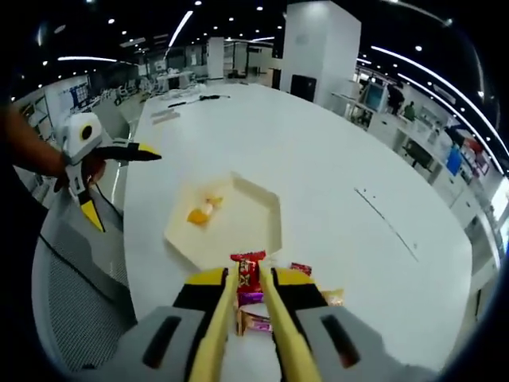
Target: Place the target food into the container with the food tongs after gripping and lifting it, then release it inside without dropping or visibly crushing the food.
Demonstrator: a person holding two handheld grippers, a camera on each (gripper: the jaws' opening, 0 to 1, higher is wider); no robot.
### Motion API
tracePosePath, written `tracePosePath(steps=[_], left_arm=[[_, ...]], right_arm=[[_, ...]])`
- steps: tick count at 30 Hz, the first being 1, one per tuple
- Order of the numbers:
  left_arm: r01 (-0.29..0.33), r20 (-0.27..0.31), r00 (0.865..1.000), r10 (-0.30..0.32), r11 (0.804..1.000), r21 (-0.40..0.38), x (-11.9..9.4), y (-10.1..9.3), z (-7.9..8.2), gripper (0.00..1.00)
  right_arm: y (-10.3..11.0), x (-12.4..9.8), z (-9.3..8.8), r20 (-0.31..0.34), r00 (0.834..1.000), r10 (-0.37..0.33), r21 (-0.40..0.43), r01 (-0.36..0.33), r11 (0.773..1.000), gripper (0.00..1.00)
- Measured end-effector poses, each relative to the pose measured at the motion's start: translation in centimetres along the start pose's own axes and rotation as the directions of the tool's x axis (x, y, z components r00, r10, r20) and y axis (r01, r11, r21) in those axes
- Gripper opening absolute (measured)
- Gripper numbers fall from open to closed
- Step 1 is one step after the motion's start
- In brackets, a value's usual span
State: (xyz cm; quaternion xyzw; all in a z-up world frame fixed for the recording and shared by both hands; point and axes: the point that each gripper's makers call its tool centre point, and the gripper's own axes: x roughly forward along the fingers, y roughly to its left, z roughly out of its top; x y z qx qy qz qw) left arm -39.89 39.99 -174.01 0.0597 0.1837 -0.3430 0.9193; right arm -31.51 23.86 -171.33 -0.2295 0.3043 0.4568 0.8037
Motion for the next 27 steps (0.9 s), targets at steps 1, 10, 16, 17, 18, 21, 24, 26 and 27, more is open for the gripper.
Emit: tracePosePath(steps=[1, 10, 16, 17, 18, 21, 24, 26, 27], left_arm=[[0.001, -0.002, 1.0, -0.001, 1.0, -0.001, 0.0, 0.0, 0.0, 1.0], [-0.001, 0.004, 1.0, 0.001, 1.0, -0.004, 0.0, 0.1, 0.0, 1.0], [-0.004, 0.001, 1.0, 0.004, 1.0, -0.008, 0.0, 0.2, -0.1, 0.99], [-0.004, 0.001, 1.0, 0.004, 1.0, -0.008, 0.0, 0.2, -0.1, 0.99], [-0.003, 0.002, 1.0, 0.003, 1.0, -0.008, 0.0, 0.2, -0.1, 0.99], [-0.002, 0.0, 1.0, 0.002, 1.0, -0.006, 0.0, 0.2, -0.1, 0.99], [-0.006, 0.0, 1.0, 0.006, 1.0, -0.008, 0.0, 0.3, -0.1, 0.99], [-0.007, 0.0, 1.0, 0.007, 1.0, -0.01, 0.0, 0.4, -0.1, 0.99], [-0.008, 0.001, 1.0, 0.008, 1.0, -0.01, -0.1, 0.4, -0.1, 0.99]], right_arm=[[0.1, 0.3, 0.3, 0.001, 1.0, 0.005, -0.002, -0.005, 1.0, 0.2], [1.7, 3.7, 3.7, 0.005, 0.998, 0.058, -0.045, -0.057, 0.997, 0.2], [3.0, 6.0, 5.7, 0.009, 0.996, 0.094, -0.06, -0.093, 0.994, 0.21], [3.2, 6.3, 5.9, 0.01, 0.995, 0.1, -0.062, -0.099, 0.993, 0.21], [3.6, 6.7, 6.3, 0.009, 0.994, 0.106, -0.068, -0.105, 0.992, 0.2], [4.1, 7.5, 6.8, 0.007, 0.993, 0.12, -0.076, -0.119, 0.99, 0.2], [4.5, 8.2, 7.5, 0.007, 0.991, 0.132, -0.081, -0.131, 0.988, 0.21], [4.5, 8.5, 7.7, 0.011, 0.991, 0.135, -0.08, -0.134, 0.988, 0.21], [4.6, 8.6, 7.8, 0.01, 0.991, 0.137, -0.078, -0.136, 0.988, 0.21]])
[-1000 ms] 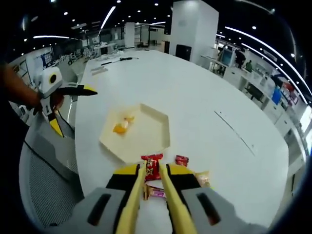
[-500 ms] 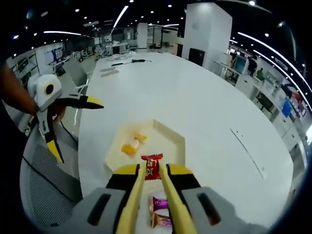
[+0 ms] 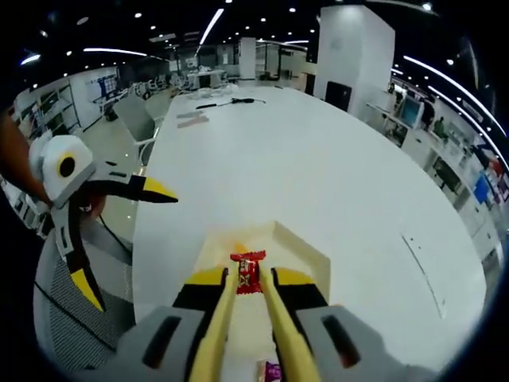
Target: Place the target food into the container with the food tongs after gripping and lifting it, then release it inside without dropping or visibly crushing the food.
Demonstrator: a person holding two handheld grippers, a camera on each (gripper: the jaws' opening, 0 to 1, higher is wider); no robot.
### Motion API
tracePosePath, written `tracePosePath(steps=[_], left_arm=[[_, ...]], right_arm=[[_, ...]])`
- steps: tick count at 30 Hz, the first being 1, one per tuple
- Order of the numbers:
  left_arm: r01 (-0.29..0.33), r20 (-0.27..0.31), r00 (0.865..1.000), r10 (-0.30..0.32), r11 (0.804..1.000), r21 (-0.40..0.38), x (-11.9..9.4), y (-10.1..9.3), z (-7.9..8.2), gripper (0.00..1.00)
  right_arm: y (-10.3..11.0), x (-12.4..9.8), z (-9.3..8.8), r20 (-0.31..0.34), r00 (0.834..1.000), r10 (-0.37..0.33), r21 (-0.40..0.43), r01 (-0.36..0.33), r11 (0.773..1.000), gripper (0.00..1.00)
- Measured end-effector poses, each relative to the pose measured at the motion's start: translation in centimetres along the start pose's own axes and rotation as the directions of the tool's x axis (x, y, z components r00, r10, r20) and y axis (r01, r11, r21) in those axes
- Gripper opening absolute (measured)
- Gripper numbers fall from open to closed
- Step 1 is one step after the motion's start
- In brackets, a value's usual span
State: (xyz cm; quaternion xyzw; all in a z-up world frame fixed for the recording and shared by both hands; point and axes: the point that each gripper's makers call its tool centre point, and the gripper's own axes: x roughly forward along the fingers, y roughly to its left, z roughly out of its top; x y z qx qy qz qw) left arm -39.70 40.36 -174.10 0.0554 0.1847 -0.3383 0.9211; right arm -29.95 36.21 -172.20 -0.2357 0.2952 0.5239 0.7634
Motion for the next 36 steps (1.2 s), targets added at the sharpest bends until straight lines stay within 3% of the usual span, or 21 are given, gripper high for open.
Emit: tracePosePath(steps=[11, 19, 28, 36], left_arm=[[-0.002, 0.009, 1.0, 0.002, 1.0, -0.009, -0.1, 0.2, 0.1, 0.99], [-0.001, 0.005, 1.0, 0.001, 1.0, -0.007, -0.1, 0.1, 0.1, 0.99], [-0.007, -0.001, 1.0, 0.007, 1.0, -0.001, 0.0, 0.2, -0.1, 0.99], [0.005, -0.013, 1.0, -0.005, 1.0, 0.009, 0.1, -0.1, -0.3, 0.99]], right_arm=[[0.1, -0.1, -1.2, -0.023, 1.0, 0.003, 0.003, -0.003, 1.0, 0.22], [-0.5, -0.7, -1.3, -0.007, 1.0, -0.028, -0.018, 0.028, 0.999, 0.22], [-1.2, -2.8, -1.0, 0.04, 0.998, -0.049, -0.008, 0.049, 0.999, 0.24], [-2.0, -5.3, -2.3, 0.051, 0.996, -0.068, 0.005, 0.068, 0.998, 0.25]])
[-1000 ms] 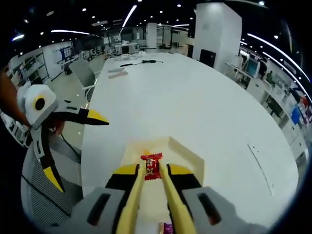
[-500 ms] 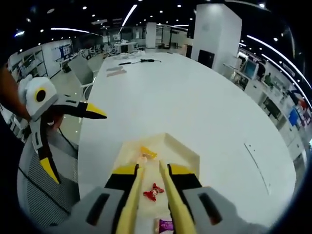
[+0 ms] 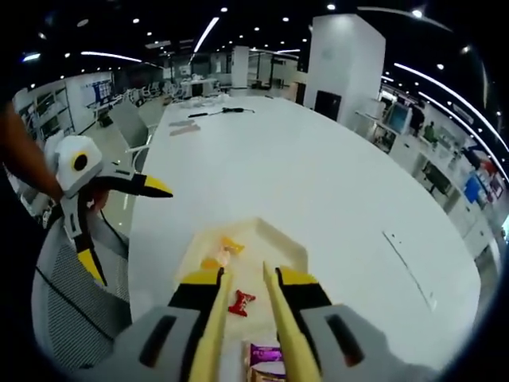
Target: Place the target food into the container with the food tongs after gripping and lifting it, then release it inside without dropping or visibly crushing the food.
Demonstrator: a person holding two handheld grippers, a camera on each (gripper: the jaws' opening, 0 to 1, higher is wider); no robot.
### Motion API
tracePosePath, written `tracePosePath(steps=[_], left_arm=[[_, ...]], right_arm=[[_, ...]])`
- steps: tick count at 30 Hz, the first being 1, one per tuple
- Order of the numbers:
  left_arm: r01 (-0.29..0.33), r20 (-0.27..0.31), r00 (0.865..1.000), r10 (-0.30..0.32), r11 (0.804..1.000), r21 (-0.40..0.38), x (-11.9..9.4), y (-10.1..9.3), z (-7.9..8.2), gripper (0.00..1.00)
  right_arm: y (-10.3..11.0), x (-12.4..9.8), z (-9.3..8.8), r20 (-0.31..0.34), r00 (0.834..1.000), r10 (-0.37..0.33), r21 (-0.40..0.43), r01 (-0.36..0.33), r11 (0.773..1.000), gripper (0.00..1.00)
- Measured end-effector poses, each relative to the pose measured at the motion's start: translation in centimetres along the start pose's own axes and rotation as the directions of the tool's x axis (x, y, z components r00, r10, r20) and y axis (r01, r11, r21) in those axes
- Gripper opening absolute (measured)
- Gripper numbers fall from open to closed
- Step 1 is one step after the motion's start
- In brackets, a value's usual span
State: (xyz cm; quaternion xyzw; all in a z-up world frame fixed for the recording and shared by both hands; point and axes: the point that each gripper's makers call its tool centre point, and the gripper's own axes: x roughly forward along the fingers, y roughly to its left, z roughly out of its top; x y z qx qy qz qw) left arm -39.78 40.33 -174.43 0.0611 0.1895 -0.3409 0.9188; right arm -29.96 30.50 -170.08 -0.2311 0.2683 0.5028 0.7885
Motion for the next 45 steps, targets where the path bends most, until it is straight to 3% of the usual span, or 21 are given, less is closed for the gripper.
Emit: tracePosePath(steps=[12, 20, 29, 45], left_arm=[[0.014, -0.014, 1.0, -0.014, 1.0, 0.012, 0.1, -0.5, -0.2, 0.99], [0.011, -0.005, 1.0, -0.011, 1.0, 0.011, 0.0, -0.4, 0.0, 0.99], [0.017, -0.012, 1.0, -0.017, 1.0, 0.013, 0.1, -0.5, -0.2, 0.99], [0.017, -0.026, 1.0, -0.017, 1.0, 0.018, 0.3, -0.5, -0.4, 0.99]], right_arm=[[-2.2, -4.2, -3.6, 0.01, 0.999, -0.036, 0.036, 0.036, 0.999, 0.26], [-4.3, -6.5, -6.3, -0.021, 0.996, -0.084, 0.062, 0.086, 0.994, 0.27], [-6.1, -8.5, -8.0, -0.021, 0.991, -0.133, 0.102, 0.135, 0.986, 0.27], [-7.3, -10.5, -11.4, -0.049, 0.983, -0.179, 0.137, 0.184, 0.973, 0.27]])
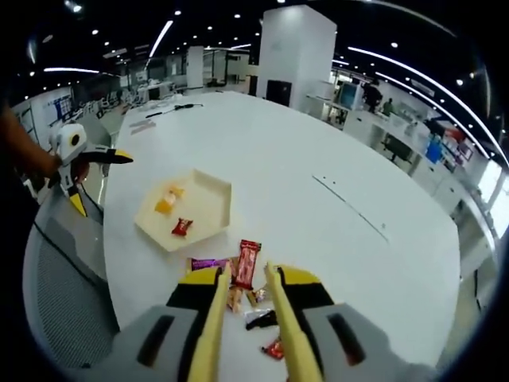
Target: Place the target food into the container with the food tongs after gripping and lifting it, then release it inside without dropping or visibly crushing the food.
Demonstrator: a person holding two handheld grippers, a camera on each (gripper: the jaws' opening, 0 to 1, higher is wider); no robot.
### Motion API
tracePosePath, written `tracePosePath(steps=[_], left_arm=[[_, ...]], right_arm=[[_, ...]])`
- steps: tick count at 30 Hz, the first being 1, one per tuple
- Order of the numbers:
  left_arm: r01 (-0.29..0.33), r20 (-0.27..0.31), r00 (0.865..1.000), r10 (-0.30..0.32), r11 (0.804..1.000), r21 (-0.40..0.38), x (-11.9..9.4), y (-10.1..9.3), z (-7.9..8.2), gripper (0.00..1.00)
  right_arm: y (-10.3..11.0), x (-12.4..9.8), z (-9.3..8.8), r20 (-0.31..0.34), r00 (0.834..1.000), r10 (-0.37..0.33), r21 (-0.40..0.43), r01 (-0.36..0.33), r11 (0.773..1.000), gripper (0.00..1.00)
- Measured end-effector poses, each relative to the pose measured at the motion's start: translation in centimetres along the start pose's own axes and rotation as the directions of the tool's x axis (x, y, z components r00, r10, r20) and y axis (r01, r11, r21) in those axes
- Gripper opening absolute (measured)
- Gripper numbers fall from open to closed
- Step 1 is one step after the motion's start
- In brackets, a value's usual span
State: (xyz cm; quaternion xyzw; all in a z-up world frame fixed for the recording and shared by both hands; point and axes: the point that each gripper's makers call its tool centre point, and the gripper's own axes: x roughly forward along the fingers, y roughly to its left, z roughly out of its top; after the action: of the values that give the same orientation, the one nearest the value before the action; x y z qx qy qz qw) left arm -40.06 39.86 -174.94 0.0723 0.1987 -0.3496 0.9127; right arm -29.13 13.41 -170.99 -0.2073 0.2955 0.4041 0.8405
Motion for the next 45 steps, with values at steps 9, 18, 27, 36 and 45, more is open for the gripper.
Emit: tracePosePath(steps=[9, 18, 27, 36, 45], left_arm=[[-0.006, -0.017, 1.0, 0.006, 1.0, 0.012, 0.1, 0.0, -0.3, 0.99], [-0.019, -0.038, 0.999, 0.019, 1.0, 0.0, 0.2, 0.2, -0.8, 0.99], [-0.073, -0.085, 0.994, 0.074, 0.997, 0.02, 0.1, 1.3, -1.7, 1.0], [-0.092, -0.104, 0.99, 0.096, 0.995, 0.039, 0.1, 1.7, -2.3, 1.0], [-0.11, -0.1, 0.988, 0.114, 0.993, 0.044, 0.0, 2.0, -2.1, 1.0]], right_arm=[[-0.2, -0.7, -0.5, 0.0, 1.0, -0.009, 0.006, 0.009, 1.0, 0.27], [-1.1, -1.1, -1.7, -0.002, 0.999, -0.034, 0.021, 0.034, 0.999, 0.27], [-2.3, -0.1, -5.1, -0.031, 0.998, -0.055, 0.059, 0.057, 0.997, 0.27], [-2.4, 2.1, -7.8, -0.051, 0.996, -0.079, 0.106, 0.084, 0.991, 0.28], [-2.8, 4.7, -10.7, -0.113, 0.987, -0.111, 0.187, 0.131, 0.974, 0.28]])
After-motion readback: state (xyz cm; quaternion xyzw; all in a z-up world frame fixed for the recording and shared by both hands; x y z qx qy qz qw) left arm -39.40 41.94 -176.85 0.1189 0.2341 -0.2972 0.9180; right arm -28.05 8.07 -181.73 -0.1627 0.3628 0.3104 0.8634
